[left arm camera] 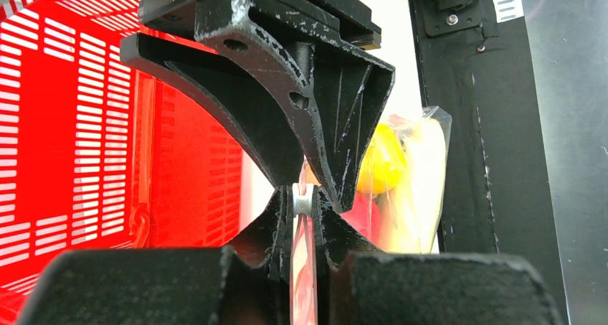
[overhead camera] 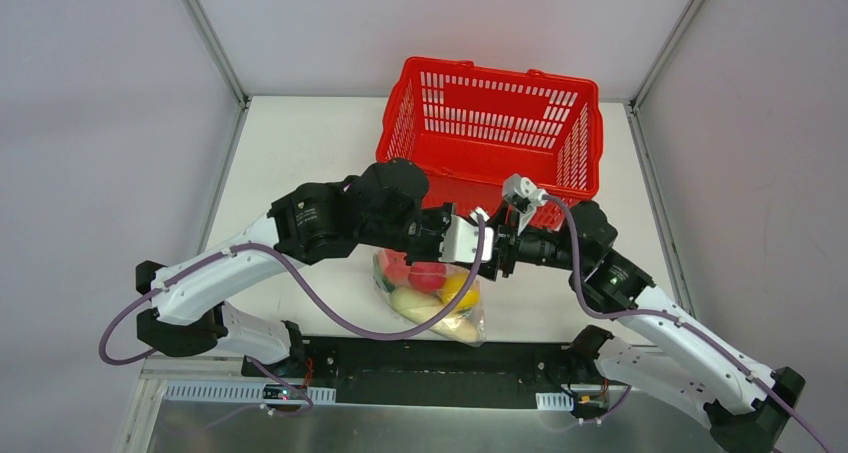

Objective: Place the food in the zip-top bag and seal the zipper
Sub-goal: Zip the zipper food storage bag at the center of the board.

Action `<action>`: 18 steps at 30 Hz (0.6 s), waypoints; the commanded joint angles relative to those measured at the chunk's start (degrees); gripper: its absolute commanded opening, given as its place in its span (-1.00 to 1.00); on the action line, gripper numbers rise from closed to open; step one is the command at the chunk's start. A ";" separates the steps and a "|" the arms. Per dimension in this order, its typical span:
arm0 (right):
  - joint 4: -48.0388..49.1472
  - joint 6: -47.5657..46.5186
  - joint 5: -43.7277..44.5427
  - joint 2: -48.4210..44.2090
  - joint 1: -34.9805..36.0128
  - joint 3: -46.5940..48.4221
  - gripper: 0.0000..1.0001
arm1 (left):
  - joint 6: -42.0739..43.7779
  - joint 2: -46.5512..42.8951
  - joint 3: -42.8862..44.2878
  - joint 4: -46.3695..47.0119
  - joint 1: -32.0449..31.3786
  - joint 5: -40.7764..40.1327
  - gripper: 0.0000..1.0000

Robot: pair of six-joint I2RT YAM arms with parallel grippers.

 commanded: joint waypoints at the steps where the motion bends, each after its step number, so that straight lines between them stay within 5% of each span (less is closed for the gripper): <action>1: 1.75 -3.67 -3.43 1.06 0.21 2.62 -0.26 | -1.00 -0.08 2.85 -2.57 0.36 1.65 -1.00; 5: 4.13 -3.82 -4.36 0.61 0.27 1.79 -0.48 | -1.10 0.12 3.13 -3.69 0.33 1.65 -1.00; 10: 8.23 -2.36 -4.53 -0.07 0.27 0.15 -1.00 | -1.29 0.03 3.19 -4.13 0.38 1.35 -1.00; 18: 12.06 0.55 -2.09 -3.42 0.24 -3.82 -1.00 | -1.64 -3.11 -1.68 -3.15 0.43 -5.37 -1.00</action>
